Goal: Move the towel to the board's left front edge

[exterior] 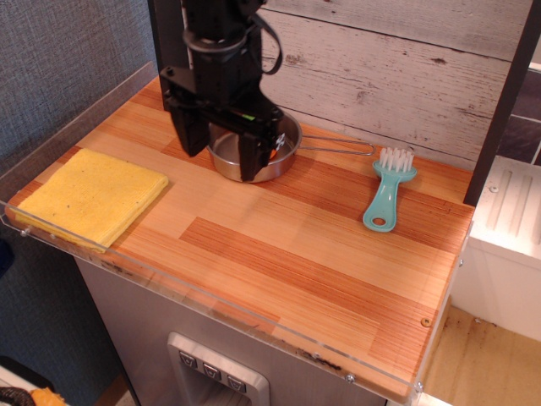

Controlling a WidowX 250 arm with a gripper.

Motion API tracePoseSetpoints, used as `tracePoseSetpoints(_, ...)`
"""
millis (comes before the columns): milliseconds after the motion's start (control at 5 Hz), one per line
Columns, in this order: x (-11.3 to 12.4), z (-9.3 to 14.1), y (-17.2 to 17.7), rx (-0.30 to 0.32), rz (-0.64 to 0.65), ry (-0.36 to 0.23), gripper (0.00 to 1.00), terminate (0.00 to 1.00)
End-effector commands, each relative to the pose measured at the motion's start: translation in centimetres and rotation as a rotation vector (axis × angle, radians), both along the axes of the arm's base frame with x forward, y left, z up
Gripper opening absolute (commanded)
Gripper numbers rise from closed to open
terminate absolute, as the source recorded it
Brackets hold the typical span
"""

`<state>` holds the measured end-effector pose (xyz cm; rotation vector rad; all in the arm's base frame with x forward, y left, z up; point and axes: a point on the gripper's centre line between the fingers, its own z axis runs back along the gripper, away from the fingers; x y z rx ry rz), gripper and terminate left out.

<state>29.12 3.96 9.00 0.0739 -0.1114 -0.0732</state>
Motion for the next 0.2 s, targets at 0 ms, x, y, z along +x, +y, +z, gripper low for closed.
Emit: tracePoseSetpoints(0, -0.08, 1.18, 0.07, 0.006, -0.004, -0.032, 1.00, 1.00)
